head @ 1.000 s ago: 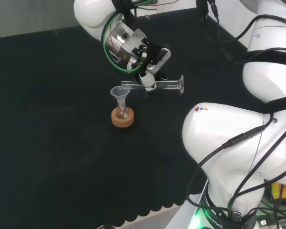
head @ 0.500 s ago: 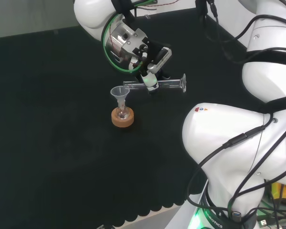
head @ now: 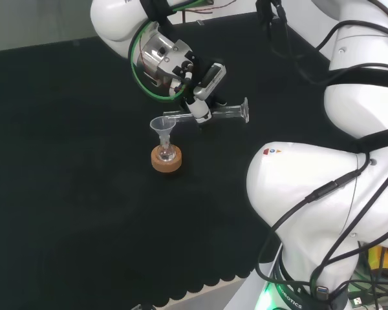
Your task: Pour the water from the graduated cylinder into the round-bottom flask.
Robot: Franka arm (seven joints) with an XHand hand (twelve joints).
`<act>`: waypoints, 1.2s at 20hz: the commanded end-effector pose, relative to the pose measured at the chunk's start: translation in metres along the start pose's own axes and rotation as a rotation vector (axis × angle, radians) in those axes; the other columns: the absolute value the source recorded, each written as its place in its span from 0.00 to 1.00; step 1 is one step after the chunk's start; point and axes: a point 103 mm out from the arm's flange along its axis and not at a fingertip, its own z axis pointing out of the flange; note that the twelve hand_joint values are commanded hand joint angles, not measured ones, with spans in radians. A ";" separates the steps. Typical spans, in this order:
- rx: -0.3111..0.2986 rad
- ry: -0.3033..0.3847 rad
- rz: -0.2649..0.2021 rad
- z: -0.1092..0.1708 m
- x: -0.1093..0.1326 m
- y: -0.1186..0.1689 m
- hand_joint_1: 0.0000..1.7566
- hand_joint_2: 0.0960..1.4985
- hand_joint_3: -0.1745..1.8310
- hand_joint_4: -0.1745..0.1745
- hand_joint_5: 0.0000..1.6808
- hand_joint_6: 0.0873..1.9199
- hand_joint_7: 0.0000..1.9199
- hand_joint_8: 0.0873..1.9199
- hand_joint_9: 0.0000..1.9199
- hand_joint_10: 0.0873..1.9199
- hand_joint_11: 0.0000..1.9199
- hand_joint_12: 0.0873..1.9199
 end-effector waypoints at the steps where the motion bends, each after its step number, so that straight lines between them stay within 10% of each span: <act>1: 0.022 -0.023 0.020 -0.002 0.001 -0.001 0.71 0.70 0.09 0.48 0.65 0.46 0.56 0.38 0.75 0.00 0.65 0.34; 2: 0.022 -0.025 0.023 -0.002 0.001 -0.001 0.71 0.70 0.09 0.48 0.65 0.46 0.56 0.38 0.75 0.00 0.65 0.34; 5: 0.015 -0.021 0.021 0.001 -0.003 -0.002 0.72 0.71 0.09 0.08 0.62 0.47 0.55 0.44 0.75 0.00 0.65 0.34; 9: 0.019 -0.014 0.025 0.000 -0.002 0.000 0.72 0.71 0.09 0.00 0.61 0.47 0.54 0.46 0.75 0.00 0.65 0.34; 18: -0.042 0.015 0.028 0.000 -0.005 -0.004 0.72 0.71 0.09 0.00 0.61 0.47 0.54 0.46 0.75 0.00 0.65 0.34; 21: -0.070 0.032 0.026 0.002 -0.008 -0.006 0.71 0.70 0.09 0.40 0.64 0.47 0.56 0.40 0.75 0.00 0.65 0.35; 24: -0.122 0.056 0.023 0.004 -0.011 -0.008 0.71 0.70 0.08 0.48 0.65 0.47 0.56 0.39 0.75 0.00 0.65 0.35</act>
